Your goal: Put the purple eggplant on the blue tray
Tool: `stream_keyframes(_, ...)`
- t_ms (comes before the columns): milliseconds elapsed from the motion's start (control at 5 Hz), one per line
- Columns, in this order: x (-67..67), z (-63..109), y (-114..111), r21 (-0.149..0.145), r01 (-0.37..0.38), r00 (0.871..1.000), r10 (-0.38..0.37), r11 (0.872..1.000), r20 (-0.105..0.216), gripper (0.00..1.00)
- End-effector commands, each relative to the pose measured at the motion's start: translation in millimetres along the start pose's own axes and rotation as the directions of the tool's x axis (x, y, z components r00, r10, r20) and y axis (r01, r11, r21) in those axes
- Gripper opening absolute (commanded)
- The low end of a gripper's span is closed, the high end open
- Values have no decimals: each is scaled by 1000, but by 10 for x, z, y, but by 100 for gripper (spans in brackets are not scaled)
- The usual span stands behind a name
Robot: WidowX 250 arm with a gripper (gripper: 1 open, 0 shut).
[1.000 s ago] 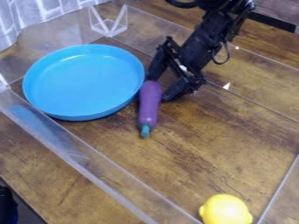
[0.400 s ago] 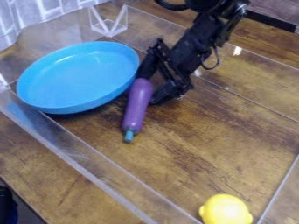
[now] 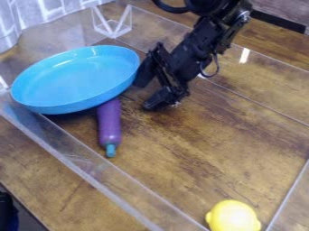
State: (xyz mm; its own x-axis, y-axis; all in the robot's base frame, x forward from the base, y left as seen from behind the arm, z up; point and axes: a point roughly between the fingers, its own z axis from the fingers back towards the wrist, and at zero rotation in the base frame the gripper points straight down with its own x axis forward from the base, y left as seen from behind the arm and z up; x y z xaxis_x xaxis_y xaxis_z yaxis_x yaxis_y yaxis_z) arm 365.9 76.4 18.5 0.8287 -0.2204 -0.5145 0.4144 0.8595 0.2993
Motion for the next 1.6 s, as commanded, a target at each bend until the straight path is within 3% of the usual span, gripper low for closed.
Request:
stream_keyframes(0, -30, -142, 95, 13, 21, 1000, -21, 1000, 13, 100)
stream_keyframes(200, -4, -123, 122, 35, 48, 998, -49, 998, 28, 0)
stream_keyframes(800, 35, -45, 240, 104, 148, 985, -156, 983, 75, 0)
stream_keyframes(1000, 31, -42, 304, 133, 187, 976, -200, 973, 89, 100)
stream_keyframes(1200, 24, -13, 315, 123, 175, 978, -186, 977, 91, 0)
stream_keyframes(1400, 22, 12, 330, 115, 161, 981, -172, 980, 93, 0)
